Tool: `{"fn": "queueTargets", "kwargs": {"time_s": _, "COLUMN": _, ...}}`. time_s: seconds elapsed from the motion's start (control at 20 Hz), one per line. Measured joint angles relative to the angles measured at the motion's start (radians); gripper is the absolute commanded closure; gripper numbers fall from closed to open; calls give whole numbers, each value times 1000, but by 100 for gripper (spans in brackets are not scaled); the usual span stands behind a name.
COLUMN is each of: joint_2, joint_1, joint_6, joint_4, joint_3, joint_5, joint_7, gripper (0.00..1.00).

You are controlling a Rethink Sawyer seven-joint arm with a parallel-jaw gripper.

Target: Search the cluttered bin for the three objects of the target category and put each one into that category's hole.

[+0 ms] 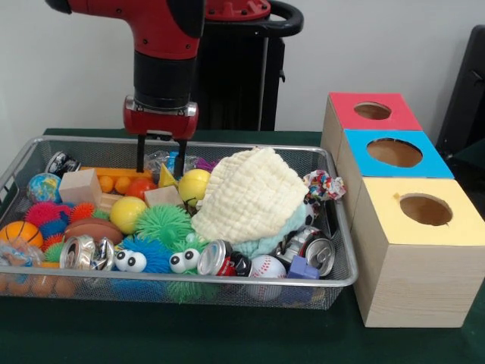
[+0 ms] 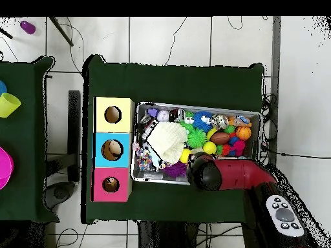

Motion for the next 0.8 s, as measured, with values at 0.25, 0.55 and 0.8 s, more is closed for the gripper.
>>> {"fn": "queueTargets", "kwargs": {"time_s": 0.25, "joint_2": 0, "joint_1": 17, "joint_6": 31, "joint_4": -4, "joint_3": 0, "joint_5": 28, "joint_7": 0, "gripper": 0}}
{"fn": "queueTargets", "kwargs": {"time_s": 0.55, "joint_2": 0, "joint_1": 51, "joint_6": 111, "joint_4": -28, "joint_3": 0, "joint_5": 72, "joint_7": 0, "gripper": 0}}
{"fn": "queueTargets", "kwargs": {"time_s": 0.8, "joint_2": 9, "joint_1": 76, "joint_6": 154, "joint_4": -67, "joint_3": 0, "joint_5": 88, "joint_7": 0, "gripper": 0}}
